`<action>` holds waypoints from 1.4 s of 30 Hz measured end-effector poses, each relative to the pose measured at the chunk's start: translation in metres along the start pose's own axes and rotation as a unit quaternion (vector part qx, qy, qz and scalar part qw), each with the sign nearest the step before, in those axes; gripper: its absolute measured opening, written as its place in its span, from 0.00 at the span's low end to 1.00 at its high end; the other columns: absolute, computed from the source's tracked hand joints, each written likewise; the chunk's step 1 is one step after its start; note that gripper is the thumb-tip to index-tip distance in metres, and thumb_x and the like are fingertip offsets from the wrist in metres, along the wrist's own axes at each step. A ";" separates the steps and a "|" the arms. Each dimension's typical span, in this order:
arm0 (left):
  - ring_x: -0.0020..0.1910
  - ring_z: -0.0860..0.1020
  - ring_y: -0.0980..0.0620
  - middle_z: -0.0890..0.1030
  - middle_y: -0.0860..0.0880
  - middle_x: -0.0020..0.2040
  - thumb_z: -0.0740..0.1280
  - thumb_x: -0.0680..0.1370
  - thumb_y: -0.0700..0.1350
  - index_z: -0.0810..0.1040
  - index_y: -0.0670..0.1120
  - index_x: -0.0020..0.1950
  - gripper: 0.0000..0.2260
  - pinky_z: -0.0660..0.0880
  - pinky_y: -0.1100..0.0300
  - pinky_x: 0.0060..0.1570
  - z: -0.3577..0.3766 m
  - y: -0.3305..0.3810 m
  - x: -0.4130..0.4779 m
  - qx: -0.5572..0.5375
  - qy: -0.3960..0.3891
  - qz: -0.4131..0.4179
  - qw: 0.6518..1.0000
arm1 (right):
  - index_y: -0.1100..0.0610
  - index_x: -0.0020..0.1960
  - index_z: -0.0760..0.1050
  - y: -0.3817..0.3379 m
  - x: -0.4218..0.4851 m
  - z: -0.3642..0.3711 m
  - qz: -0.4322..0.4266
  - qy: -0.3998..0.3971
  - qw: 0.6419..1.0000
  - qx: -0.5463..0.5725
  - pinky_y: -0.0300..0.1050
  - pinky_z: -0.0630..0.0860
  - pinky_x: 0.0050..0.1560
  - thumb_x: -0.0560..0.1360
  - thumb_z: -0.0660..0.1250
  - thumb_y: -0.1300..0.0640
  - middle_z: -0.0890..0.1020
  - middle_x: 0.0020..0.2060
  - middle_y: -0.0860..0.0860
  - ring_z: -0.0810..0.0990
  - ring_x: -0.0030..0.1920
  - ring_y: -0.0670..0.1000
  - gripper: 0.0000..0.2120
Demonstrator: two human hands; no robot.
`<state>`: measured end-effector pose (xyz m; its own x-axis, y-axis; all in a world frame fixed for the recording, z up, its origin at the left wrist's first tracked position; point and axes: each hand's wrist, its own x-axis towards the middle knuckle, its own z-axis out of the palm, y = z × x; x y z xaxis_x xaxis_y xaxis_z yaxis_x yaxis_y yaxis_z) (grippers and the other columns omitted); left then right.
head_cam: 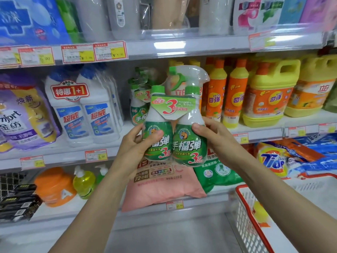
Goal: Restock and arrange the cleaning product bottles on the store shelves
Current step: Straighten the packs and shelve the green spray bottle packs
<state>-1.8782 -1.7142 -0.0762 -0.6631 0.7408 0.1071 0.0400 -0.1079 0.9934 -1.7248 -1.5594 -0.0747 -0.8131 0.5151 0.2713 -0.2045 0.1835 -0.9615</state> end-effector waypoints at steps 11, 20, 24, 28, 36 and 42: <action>0.62 0.75 0.60 0.75 0.61 0.66 0.70 0.61 0.73 0.59 0.67 0.75 0.45 0.74 0.54 0.63 0.045 0.000 -0.013 0.248 -0.001 0.112 0.962 | 0.50 0.57 0.82 0.003 0.006 0.023 -0.121 0.132 0.982 -0.063 0.50 0.81 0.53 0.75 0.69 0.49 0.86 0.50 0.46 0.84 0.52 0.48 0.12; 0.49 0.84 0.46 0.86 0.46 0.49 0.81 0.63 0.48 0.83 0.52 0.54 0.21 0.80 0.52 0.45 0.003 -0.018 0.014 -0.050 -0.033 0.007 0.998 | 0.54 0.67 0.76 0.017 0.019 0.006 -0.074 0.097 0.987 -0.104 0.46 0.80 0.57 0.79 0.67 0.53 0.82 0.60 0.47 0.79 0.60 0.44 0.17; 0.51 0.83 0.44 0.84 0.42 0.53 0.81 0.56 0.57 0.83 0.46 0.56 0.31 0.81 0.47 0.52 -0.010 -0.035 0.016 -0.109 -0.104 -0.001 0.989 | 0.53 0.72 0.70 0.021 0.025 -0.005 0.095 0.030 0.994 -0.046 0.43 0.78 0.56 0.71 0.68 0.40 0.81 0.61 0.49 0.81 0.59 0.47 0.33; 0.55 0.82 0.44 0.84 0.42 0.56 0.83 0.54 0.59 0.84 0.48 0.56 0.34 0.80 0.46 0.53 -0.027 -0.046 0.018 -0.131 -0.163 -0.031 0.977 | 0.60 0.58 0.80 0.013 0.024 -0.003 0.064 -0.018 0.997 0.044 0.40 0.81 0.44 0.69 0.71 0.52 0.86 0.49 0.56 0.86 0.47 0.52 0.20; 0.46 0.84 0.55 0.86 0.49 0.48 0.78 0.66 0.47 0.81 0.48 0.56 0.20 0.78 0.64 0.40 -0.013 -0.030 0.013 0.007 -0.069 0.035 0.997 | 0.52 0.66 0.73 0.024 0.021 -0.004 0.054 0.026 0.998 -0.017 0.38 0.81 0.46 0.67 0.73 0.48 0.84 0.54 0.52 0.85 0.50 0.48 0.28; 0.40 0.83 0.55 0.83 0.57 0.42 0.78 0.55 0.64 0.79 0.58 0.50 0.27 0.79 0.55 0.42 0.005 -0.030 0.008 0.238 -0.011 0.061 0.969 | 0.45 0.74 0.65 -0.003 0.021 0.001 -0.135 0.182 0.939 -0.257 0.42 0.77 0.54 0.73 0.71 0.40 0.72 0.67 0.45 0.76 0.60 0.45 0.33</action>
<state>-1.8808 -1.7019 -0.1045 -0.6161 0.7562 0.2204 0.4610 0.1193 0.8794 -1.7420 -1.5502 -0.0658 -0.5091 0.6267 0.5900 -0.0109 0.6808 -0.7324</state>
